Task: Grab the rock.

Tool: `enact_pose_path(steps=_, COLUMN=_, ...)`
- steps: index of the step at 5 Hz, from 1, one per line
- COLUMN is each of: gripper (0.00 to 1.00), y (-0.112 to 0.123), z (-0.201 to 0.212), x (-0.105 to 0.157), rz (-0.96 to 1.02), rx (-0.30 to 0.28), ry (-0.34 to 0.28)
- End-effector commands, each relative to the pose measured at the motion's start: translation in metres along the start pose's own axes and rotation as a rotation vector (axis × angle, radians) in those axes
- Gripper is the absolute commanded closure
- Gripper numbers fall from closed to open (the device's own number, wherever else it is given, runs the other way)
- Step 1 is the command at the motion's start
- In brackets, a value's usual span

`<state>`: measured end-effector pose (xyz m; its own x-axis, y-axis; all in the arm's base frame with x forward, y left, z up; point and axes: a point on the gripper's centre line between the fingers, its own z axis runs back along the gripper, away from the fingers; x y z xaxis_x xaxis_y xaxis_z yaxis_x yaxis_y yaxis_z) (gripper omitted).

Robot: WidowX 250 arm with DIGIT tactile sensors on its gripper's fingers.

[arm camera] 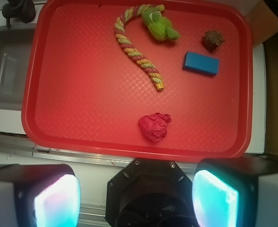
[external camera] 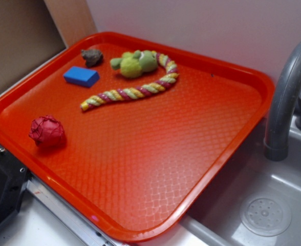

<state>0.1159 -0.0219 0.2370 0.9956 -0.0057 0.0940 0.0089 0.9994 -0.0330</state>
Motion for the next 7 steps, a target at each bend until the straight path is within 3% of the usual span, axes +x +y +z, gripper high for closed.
enact_pose_path(steps=1, gripper=0.0, y=0.0, z=0.0, x=0.0, rz=0.0, rx=0.0, ry=0.0)
enact_pose_path(steps=2, gripper=0.0, y=0.015, z=-0.016, x=0.026, rz=-0.047, rx=-0.003, ry=-0.066)
enact_pose_path(steps=3, gripper=0.0, y=0.034, z=-0.037, x=0.057, rz=-0.132, rx=-0.056, ry=-0.146)
enact_pose_path(steps=4, gripper=0.0, y=0.062, z=-0.067, x=0.09, rz=-0.167, rx=-0.058, ry=-0.172)
enact_pose_path(steps=7, gripper=0.0, y=0.125, z=-0.127, x=0.144, rz=-0.104, rx=0.095, ry=-0.137)
